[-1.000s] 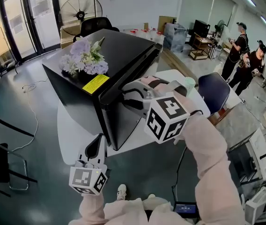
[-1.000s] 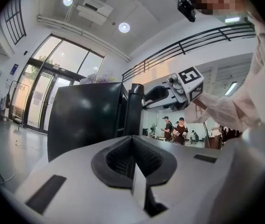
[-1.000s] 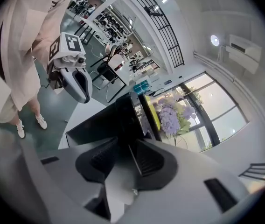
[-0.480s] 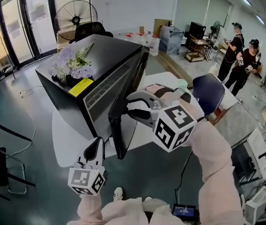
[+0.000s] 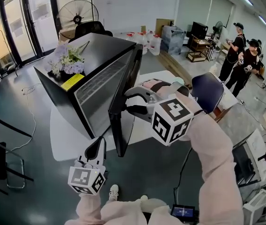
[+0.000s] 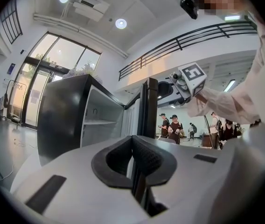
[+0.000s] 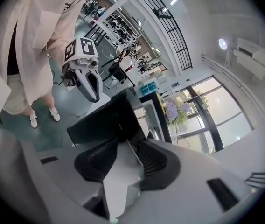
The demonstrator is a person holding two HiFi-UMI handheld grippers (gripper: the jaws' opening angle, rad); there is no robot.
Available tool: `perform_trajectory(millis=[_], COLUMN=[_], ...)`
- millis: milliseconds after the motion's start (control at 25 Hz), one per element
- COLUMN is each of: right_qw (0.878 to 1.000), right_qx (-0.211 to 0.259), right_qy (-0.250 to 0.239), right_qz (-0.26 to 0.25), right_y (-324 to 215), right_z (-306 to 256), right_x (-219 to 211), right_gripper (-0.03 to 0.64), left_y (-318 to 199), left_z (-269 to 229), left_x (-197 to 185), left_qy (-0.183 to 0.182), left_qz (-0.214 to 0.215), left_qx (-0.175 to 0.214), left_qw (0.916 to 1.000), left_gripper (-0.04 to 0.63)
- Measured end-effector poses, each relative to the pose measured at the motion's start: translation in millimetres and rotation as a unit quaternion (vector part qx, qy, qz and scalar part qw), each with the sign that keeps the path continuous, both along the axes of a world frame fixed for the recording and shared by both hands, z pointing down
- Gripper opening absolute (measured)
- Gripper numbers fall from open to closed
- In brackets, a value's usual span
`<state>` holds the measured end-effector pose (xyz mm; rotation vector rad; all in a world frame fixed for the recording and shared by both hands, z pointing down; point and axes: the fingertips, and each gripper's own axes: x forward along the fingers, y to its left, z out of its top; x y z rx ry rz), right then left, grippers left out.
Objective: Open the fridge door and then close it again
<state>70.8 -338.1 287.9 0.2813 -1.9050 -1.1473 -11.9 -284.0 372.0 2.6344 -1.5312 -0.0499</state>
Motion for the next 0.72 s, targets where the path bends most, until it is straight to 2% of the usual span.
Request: perform_trajectory(millis=[480, 720], right_qw=[1.000, 1.000], right_qx=[-0.004, -0.007], right_qy=[0.013, 0.023], right_qz=[-0.011, -0.015], right_y=[15, 20], right_z=[1, 1], right_x=[48, 66], right_gripper=[0.158, 0.163], left_y=[37, 46], left_z=[1, 2], left_x=[37, 54], left_qy=[-0.011, -0.015], left_qz=[-0.005, 0.008], left_qx=[-0.001, -0.003], left_qw=[0.9999, 0.9999], left_gripper=[0.011, 0.011])
